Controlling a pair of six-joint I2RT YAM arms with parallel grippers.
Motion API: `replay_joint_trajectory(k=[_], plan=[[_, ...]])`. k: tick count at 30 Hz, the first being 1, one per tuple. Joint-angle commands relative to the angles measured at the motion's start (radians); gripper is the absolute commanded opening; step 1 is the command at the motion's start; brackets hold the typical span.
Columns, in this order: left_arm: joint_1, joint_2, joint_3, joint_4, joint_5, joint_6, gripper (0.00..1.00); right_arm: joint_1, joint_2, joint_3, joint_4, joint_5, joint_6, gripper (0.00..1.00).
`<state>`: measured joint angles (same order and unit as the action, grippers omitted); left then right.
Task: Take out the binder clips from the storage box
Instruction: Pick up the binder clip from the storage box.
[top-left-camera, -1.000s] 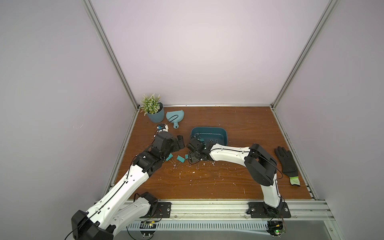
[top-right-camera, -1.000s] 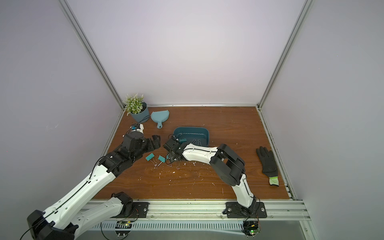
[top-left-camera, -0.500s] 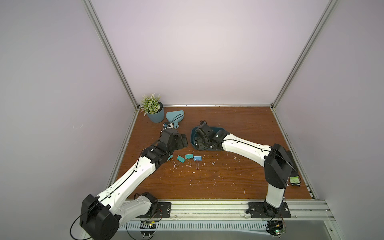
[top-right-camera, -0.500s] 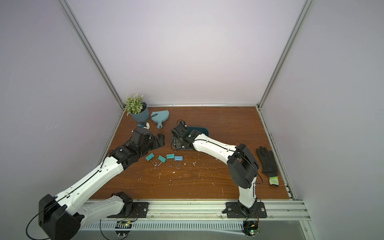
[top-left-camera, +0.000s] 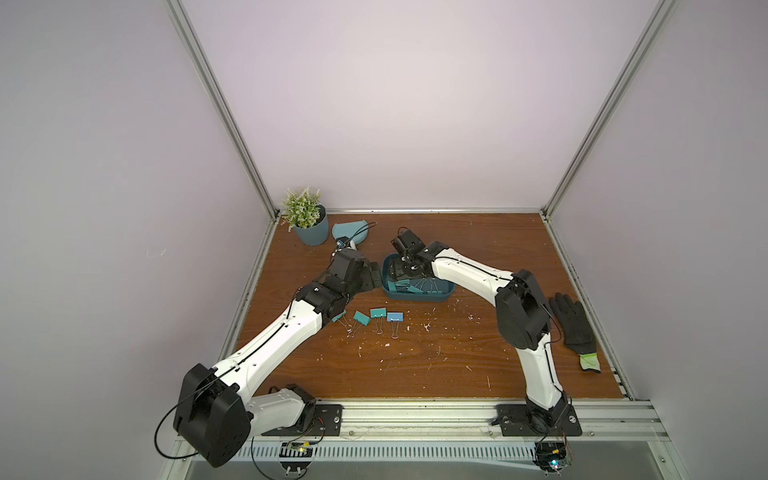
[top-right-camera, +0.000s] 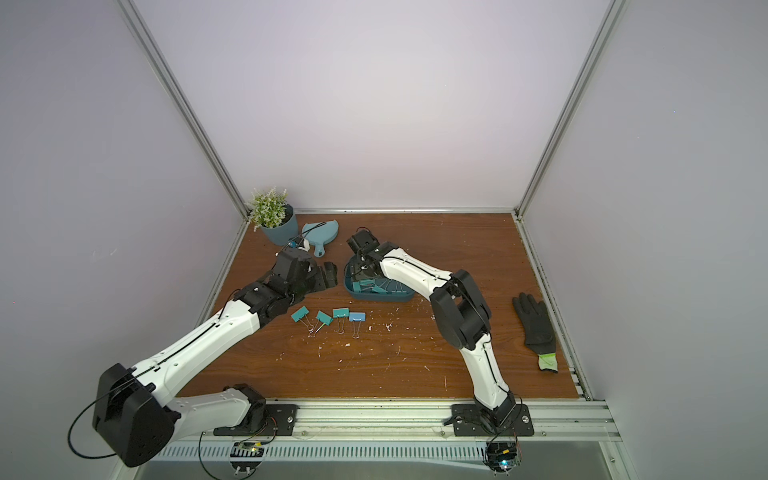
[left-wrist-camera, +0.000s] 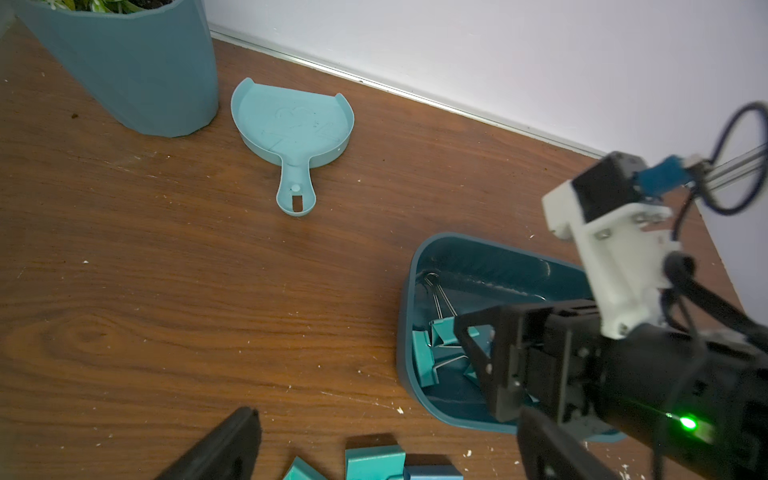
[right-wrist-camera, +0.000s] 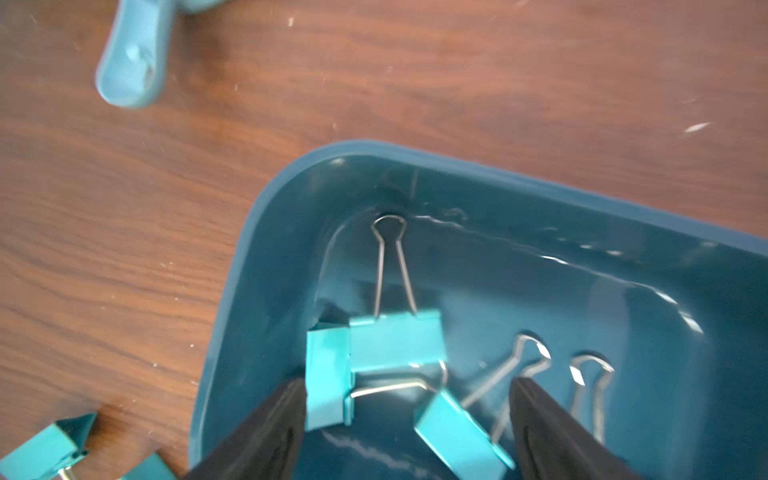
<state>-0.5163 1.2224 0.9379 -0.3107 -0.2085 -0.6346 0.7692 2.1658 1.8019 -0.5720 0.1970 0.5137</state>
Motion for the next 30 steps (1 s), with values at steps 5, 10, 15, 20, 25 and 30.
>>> replay_joint_trajectory(k=[5, 10, 15, 20, 25, 30], plan=[[0.02, 0.014, 0.037, 0.007, -0.002, 0.042, 1.0, -0.004, 0.095, 0.126, -0.076, -0.048, -0.043, 0.86], [0.027, 0.016, 0.04, 0.004, -0.001, 0.047, 1.0, -0.011, 0.12, 0.125, -0.091, -0.059, -0.046, 0.85], [0.029, 0.017, 0.041, 0.003, -0.002, 0.049, 1.0, -0.013, 0.112, 0.089, -0.073, -0.067, -0.049, 0.77], [0.03, 0.011, 0.038, 0.0, -0.001, 0.044, 1.0, -0.014, 0.116, 0.085, -0.067, -0.062, -0.056, 0.65], [0.029, -0.001, 0.029, -0.002, -0.001, 0.034, 1.0, -0.018, 0.118, 0.087, -0.063, -0.05, -0.066, 0.63], [0.029, -0.013, 0.022, -0.001, -0.004, 0.033, 1.0, -0.018, 0.131, 0.09, -0.064, -0.051, -0.073, 0.79]])
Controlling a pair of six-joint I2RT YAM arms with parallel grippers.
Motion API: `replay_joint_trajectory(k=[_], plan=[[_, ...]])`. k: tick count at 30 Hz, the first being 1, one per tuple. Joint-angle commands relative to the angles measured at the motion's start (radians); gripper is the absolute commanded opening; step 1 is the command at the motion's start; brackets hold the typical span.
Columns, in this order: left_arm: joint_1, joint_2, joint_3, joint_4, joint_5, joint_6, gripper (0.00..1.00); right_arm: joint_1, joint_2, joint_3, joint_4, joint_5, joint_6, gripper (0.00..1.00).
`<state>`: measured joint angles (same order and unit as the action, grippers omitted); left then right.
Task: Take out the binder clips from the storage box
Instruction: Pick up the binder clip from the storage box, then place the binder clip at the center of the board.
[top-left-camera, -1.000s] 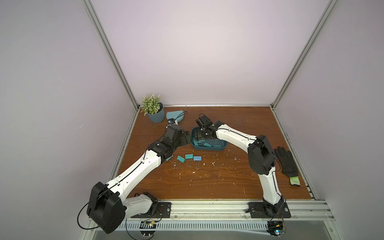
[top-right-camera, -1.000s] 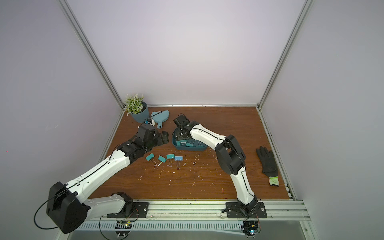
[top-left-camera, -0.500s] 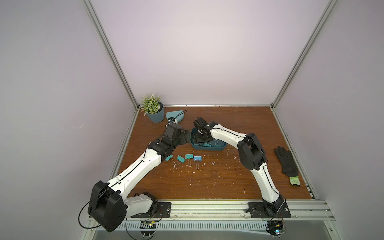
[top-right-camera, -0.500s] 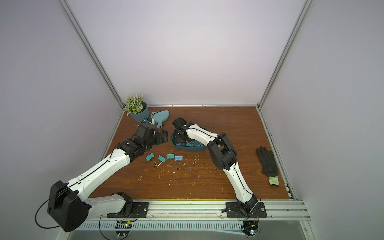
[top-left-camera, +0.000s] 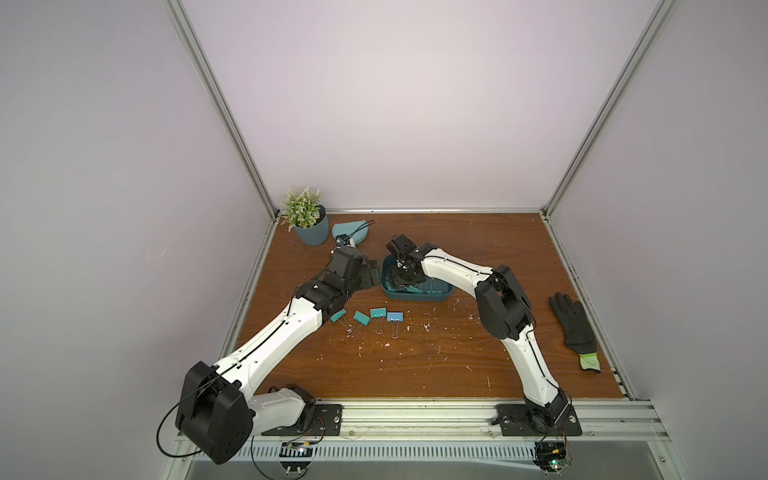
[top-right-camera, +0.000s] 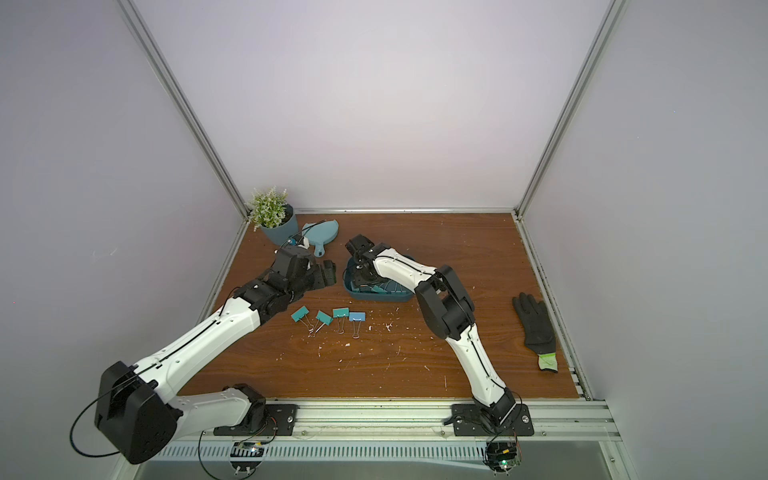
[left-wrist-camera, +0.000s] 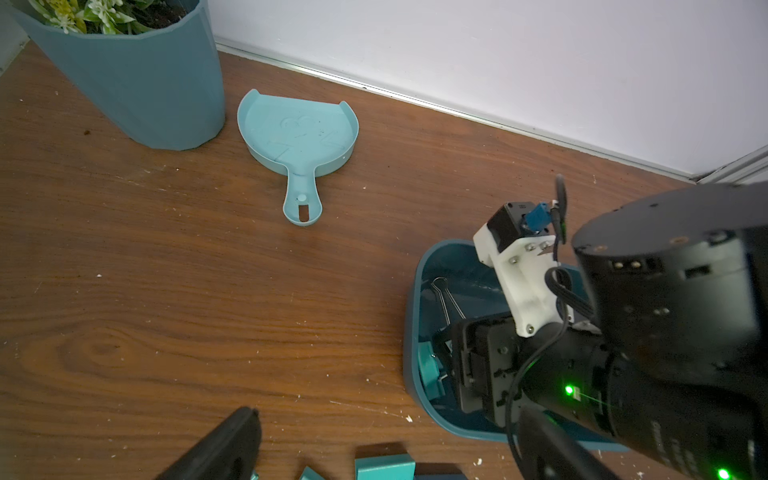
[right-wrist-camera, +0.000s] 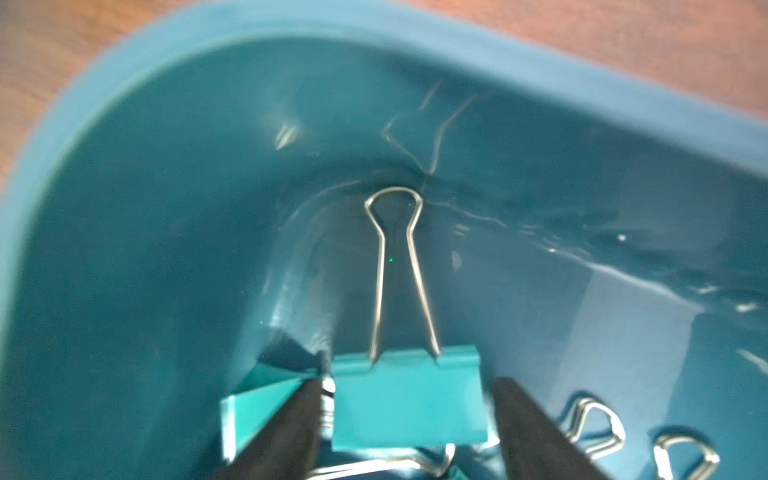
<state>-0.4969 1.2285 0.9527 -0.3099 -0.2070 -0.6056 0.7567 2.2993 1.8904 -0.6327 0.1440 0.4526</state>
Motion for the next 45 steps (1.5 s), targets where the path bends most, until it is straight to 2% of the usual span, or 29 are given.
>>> replay_joint_trajectory(k=[1, 5, 10, 14, 21, 25, 31, 38, 45], plan=[[0.01, -0.021, 0.005, -0.002, -0.005, 0.004, 1.0, -0.003, 0.002, 0.004, -0.007, -0.001, -0.014, 0.8], [0.009, -0.024, 0.005, -0.004, -0.006, 0.004, 1.0, -0.002, 0.007, -0.001, -0.007, 0.0, -0.015, 0.76], [0.009, -0.024, 0.007, -0.007, -0.008, 0.005, 1.0, -0.003, -0.004, -0.008, -0.013, 0.013, -0.015, 0.59], [0.01, -0.024, 0.006, -0.005, -0.005, 0.003, 1.0, -0.003, -0.042, -0.011, -0.014, 0.033, -0.012, 0.53], [0.009, -0.027, 0.009, 0.005, 0.004, 0.006, 1.0, -0.004, -0.135, -0.01, -0.041, 0.077, 0.01, 0.52], [0.009, -0.032, 0.005, 0.016, 0.009, 0.005, 1.0, -0.003, -0.211, -0.062, -0.047, 0.088, 0.042, 0.52], [0.01, -0.049, -0.013, 0.039, 0.008, 0.003, 1.0, 0.012, -0.368, -0.226, -0.04, 0.101, 0.135, 0.53], [0.009, -0.073, -0.036, 0.056, 0.041, 0.007, 1.0, 0.101, -0.568, -0.509, 0.016, 0.133, 0.295, 0.54], [0.009, -0.115, -0.06, 0.042, 0.061, 0.019, 1.0, 0.204, -0.614, -0.651, 0.065, 0.146, 0.415, 0.55]])
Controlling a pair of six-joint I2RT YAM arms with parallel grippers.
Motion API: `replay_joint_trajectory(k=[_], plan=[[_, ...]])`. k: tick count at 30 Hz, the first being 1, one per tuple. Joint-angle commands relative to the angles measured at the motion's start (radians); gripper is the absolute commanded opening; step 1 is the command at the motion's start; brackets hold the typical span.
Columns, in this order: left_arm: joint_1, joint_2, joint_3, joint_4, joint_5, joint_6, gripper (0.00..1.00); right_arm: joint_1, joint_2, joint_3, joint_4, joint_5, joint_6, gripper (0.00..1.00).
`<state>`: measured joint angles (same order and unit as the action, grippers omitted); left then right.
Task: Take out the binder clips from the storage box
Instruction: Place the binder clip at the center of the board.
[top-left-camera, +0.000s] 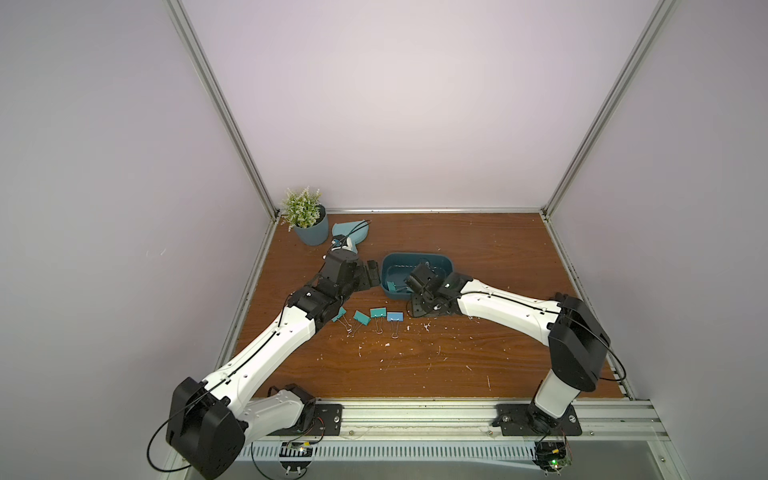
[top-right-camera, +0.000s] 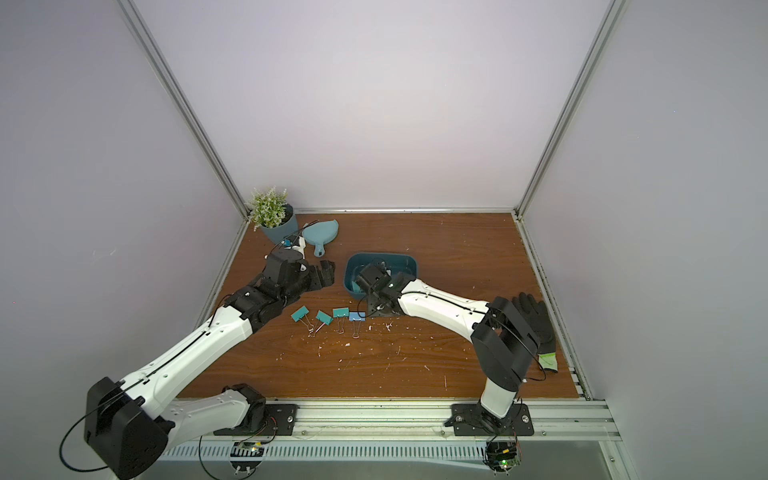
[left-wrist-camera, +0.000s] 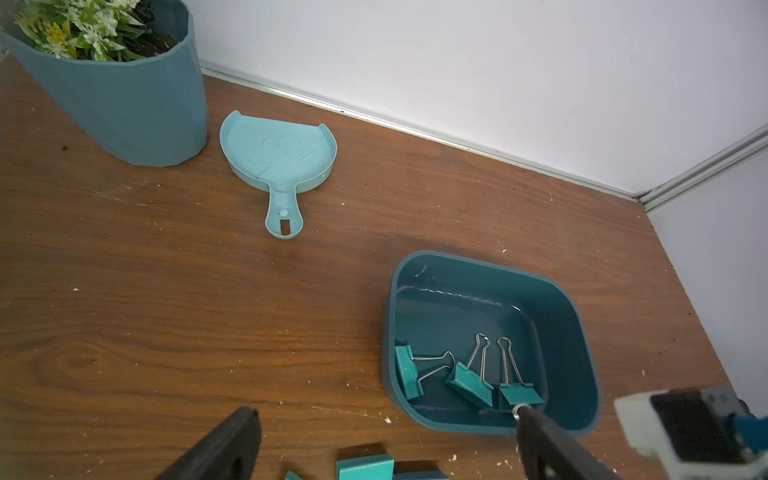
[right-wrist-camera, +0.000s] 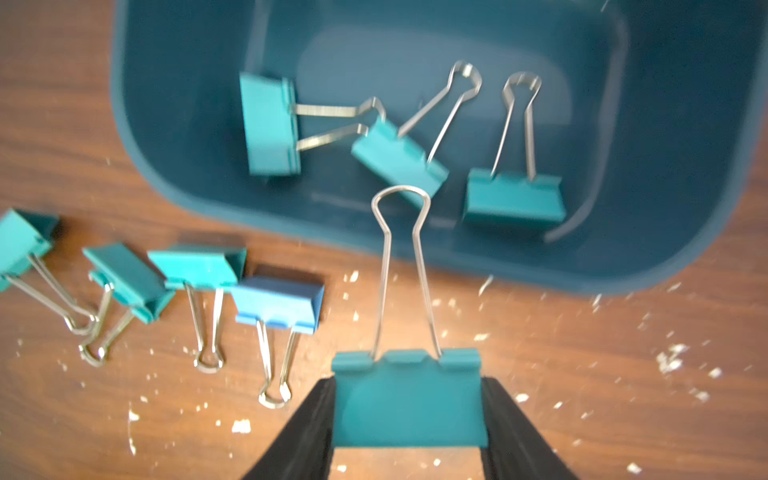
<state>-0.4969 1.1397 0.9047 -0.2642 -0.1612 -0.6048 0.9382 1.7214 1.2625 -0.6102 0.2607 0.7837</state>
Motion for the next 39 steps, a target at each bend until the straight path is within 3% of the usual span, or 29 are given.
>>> replay_joint_trajectory(k=[1, 20, 28, 34, 39], plan=[[0.01, -0.034, -0.016, -0.009, 0.015, 0.018, 1.0, 0.036, -0.034, -0.039, 0.06, 0.025, 0.095, 0.55], [0.009, -0.147, -0.069, -0.09, -0.006, 0.021, 1.0, 0.082, 0.16, -0.061, 0.175, -0.017, 0.152, 0.57], [0.01, -0.131, -0.074, -0.069, 0.009, 0.013, 1.0, 0.085, 0.123, -0.019, 0.105, 0.009, 0.146, 0.84], [0.008, -0.056, -0.047, -0.026, 0.045, -0.014, 1.0, 0.075, 0.024, 0.048, 0.014, 0.081, 0.082, 0.94], [0.0, 0.047, 0.007, 0.006, 0.076, -0.042, 1.0, -0.01, -0.07, 0.041, -0.009, 0.078, 0.011, 0.99]])
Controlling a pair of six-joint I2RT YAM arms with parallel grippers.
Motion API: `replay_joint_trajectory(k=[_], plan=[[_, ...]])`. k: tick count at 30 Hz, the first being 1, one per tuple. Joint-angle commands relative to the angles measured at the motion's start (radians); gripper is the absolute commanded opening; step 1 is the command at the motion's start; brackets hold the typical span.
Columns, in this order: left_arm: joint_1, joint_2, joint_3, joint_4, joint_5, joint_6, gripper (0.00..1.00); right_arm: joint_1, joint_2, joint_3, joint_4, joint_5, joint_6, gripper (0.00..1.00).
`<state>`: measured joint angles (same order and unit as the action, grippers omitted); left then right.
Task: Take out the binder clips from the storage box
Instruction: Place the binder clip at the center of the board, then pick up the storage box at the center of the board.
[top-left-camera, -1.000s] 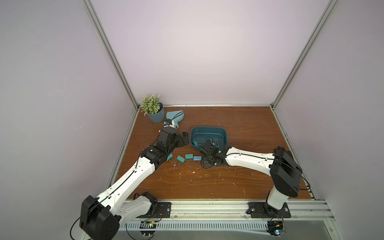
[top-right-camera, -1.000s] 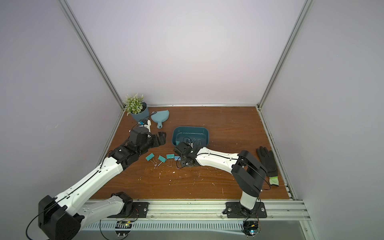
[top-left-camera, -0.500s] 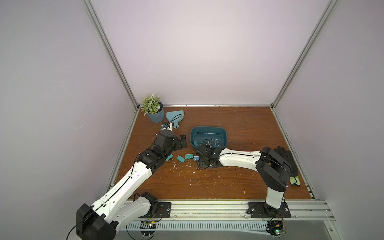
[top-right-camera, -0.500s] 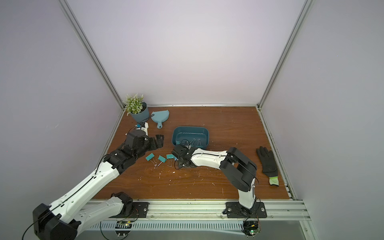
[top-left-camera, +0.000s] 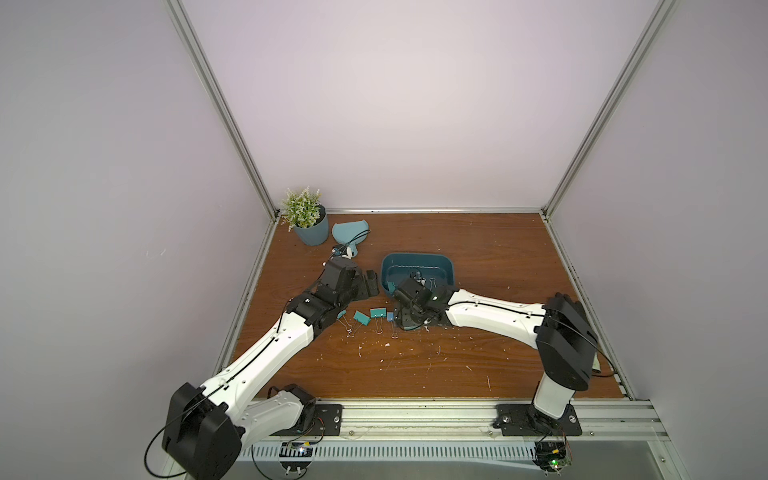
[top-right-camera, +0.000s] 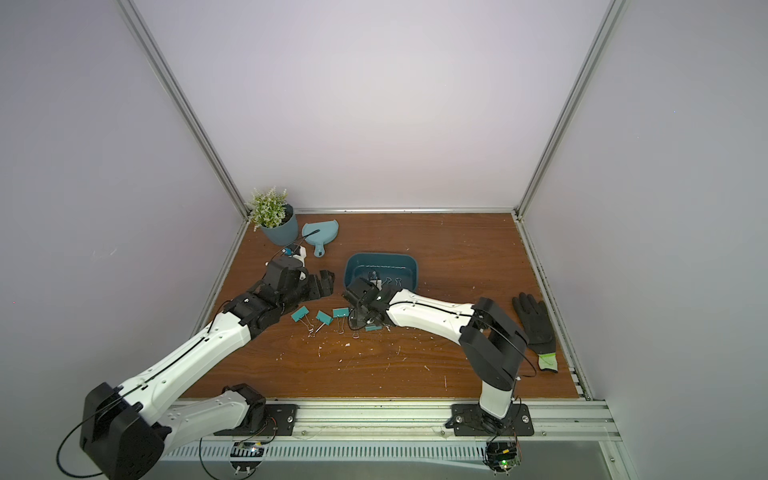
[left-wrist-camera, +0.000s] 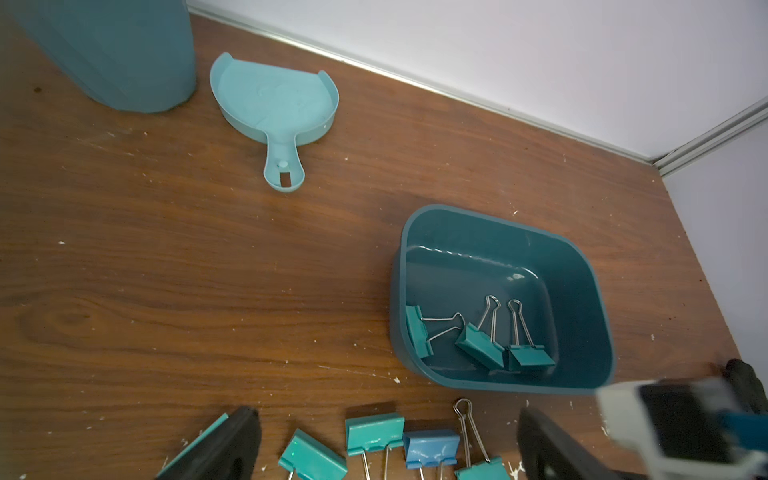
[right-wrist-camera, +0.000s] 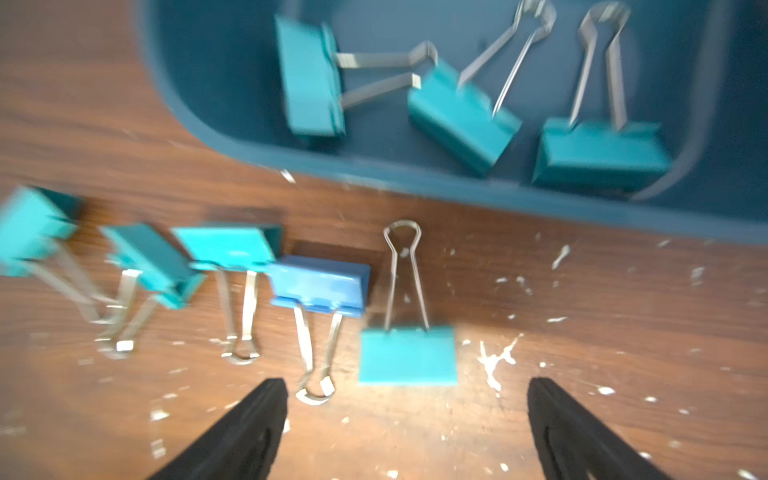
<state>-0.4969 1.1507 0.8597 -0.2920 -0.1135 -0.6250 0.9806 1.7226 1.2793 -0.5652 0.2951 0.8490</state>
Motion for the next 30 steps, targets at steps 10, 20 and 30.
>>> replay_joint_trajectory(k=[10, 20, 30], plan=[[-0.073, 0.306, 0.218, 0.015, 0.048, -0.036, 0.98, -0.272, -0.165, -0.006, -0.028, 0.027, -0.209, 0.99], [-0.102, 0.519, 0.362, -0.073, 0.137, -0.051, 0.91, -0.418, -0.142, -0.002, 0.019, -0.048, -0.298, 0.99], [-0.114, 0.638, 0.454, -0.146, 0.167, -0.044, 0.84, -0.446, -0.065, 0.023, 0.033, -0.106, -0.352, 0.97]])
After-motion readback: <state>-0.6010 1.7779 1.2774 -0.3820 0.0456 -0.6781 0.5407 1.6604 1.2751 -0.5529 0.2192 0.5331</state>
